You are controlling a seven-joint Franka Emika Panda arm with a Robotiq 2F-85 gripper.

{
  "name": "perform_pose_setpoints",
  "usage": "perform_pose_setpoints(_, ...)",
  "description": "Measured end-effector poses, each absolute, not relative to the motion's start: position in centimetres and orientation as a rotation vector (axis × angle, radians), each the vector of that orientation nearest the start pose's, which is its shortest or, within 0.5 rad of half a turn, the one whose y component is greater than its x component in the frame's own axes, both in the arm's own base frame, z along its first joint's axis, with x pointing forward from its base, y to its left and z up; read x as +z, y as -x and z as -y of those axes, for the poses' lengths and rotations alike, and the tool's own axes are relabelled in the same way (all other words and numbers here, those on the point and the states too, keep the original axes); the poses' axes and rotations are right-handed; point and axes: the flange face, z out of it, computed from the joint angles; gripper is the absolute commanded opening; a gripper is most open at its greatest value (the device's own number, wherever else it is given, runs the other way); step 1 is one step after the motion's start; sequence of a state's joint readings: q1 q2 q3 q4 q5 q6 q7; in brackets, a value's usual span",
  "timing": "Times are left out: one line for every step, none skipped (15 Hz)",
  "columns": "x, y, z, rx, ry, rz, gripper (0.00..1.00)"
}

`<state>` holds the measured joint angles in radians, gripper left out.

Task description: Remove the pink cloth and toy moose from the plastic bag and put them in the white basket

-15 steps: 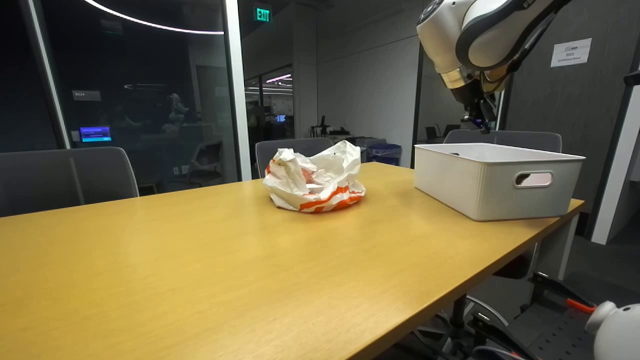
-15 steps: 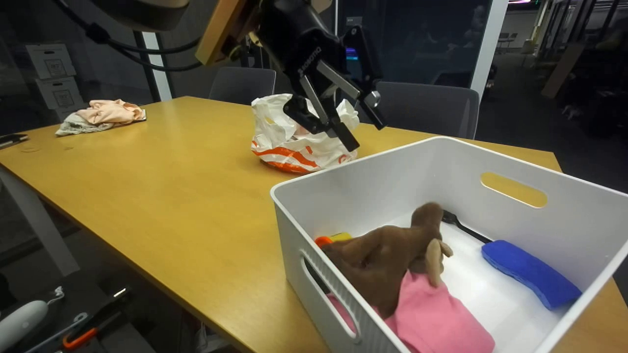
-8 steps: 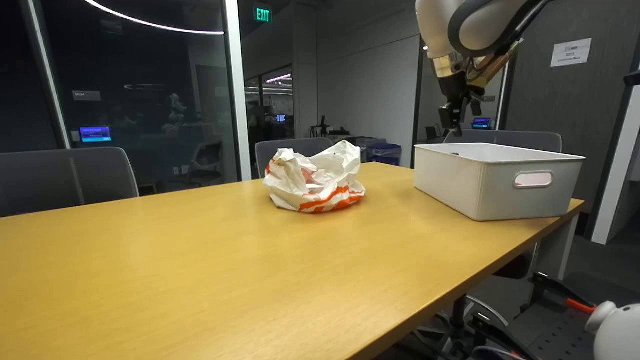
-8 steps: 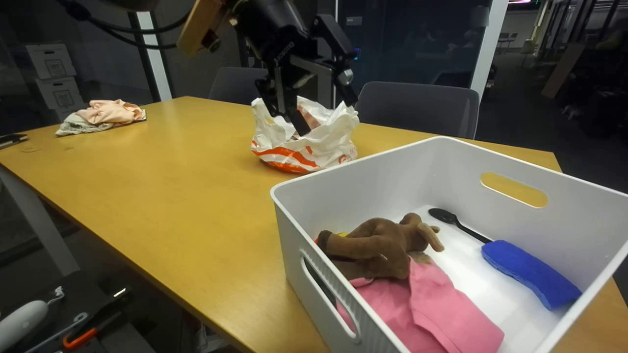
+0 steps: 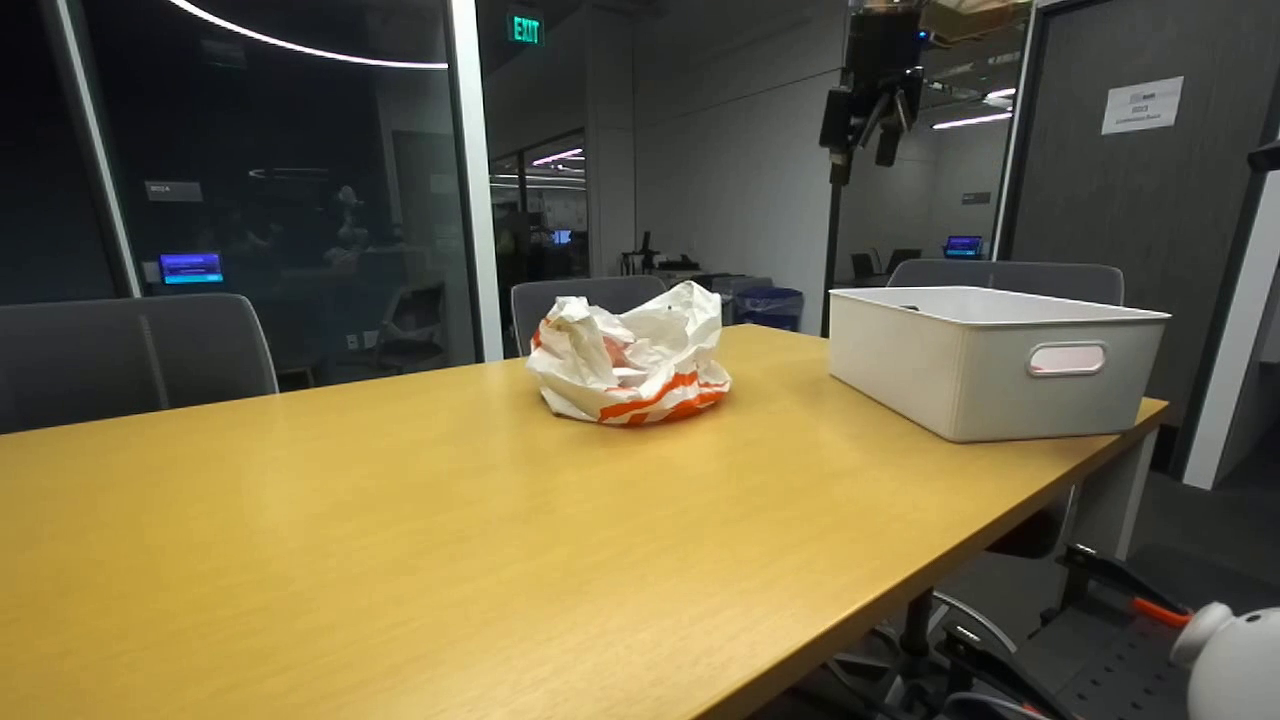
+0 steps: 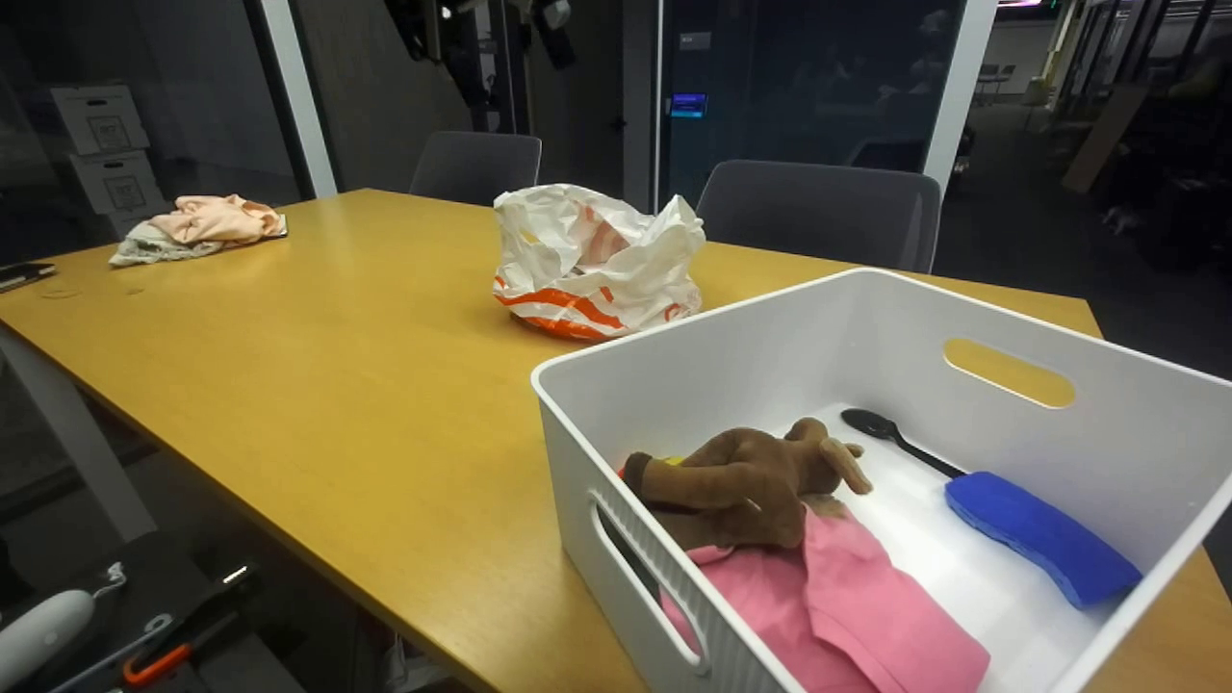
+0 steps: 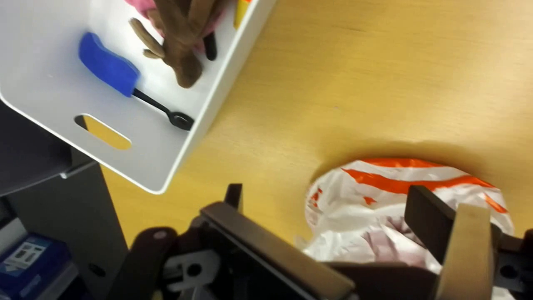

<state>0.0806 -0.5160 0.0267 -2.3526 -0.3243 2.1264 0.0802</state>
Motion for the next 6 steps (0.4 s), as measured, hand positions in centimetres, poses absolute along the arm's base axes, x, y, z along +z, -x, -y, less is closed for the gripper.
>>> perform_pose_setpoints(56.1, -42.1, -3.8, -0.57, 3.319, 0.293, 1.0)
perform_pose_setpoints(56.7, -42.0, -4.5, -0.612, 3.271, 0.32, 1.0)
perform_pose_setpoints(57.2, -42.1, -5.2, -0.665, 3.225, 0.351, 1.0)
perform_pose_setpoints(57.6, -42.2, -6.1, -0.72, 3.183, 0.389, 1.0)
perform_pose_setpoints(57.6, -42.2, -6.7, -0.751, 3.16, 0.415, 1.0)
perform_pose_setpoints(57.5, -42.2, -7.1, -0.762, 3.152, 0.43, 1.0)
